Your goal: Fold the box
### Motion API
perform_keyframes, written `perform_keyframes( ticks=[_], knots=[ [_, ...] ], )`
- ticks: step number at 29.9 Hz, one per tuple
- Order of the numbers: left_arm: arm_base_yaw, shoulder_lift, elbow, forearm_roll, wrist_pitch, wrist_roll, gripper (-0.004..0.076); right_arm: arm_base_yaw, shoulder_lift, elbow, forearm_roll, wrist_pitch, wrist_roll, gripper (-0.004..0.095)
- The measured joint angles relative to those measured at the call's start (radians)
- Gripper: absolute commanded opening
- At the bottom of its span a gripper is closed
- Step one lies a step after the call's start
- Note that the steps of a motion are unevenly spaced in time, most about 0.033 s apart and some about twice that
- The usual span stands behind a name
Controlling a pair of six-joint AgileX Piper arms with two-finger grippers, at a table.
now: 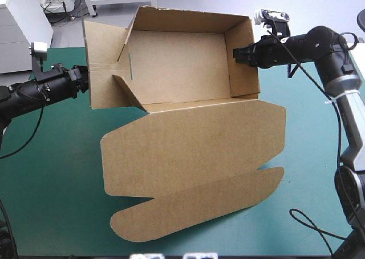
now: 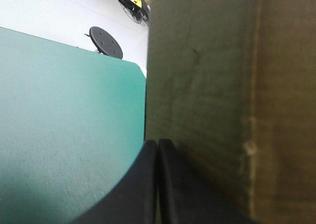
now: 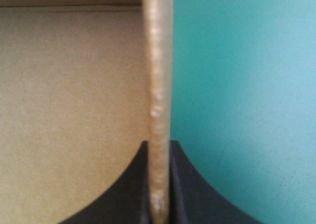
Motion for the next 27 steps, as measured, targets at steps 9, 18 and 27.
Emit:
perform_keyframes(
  ticks=[9, 18, 27],
  knots=[
    [-0.058, -0.008, 0.000, 0.087, 0.004, -0.017, -0.0010, 0.072, 0.066, 0.001, 0.005, -0.034, 0.003, -0.0013],
    [-0.063, -0.008, 0.000, 0.182, 0.003, -0.044, -0.0010, 0.129, 0.097, 0.001, -0.025, -0.083, 0.002, -0.0013],
    [-0.063, -0.008, 0.000, 0.252, 0.003, -0.045, -0.0009, 0.163, 0.125, 0.001, -0.084, -0.100, 0.016, -0.0013]
  ],
)
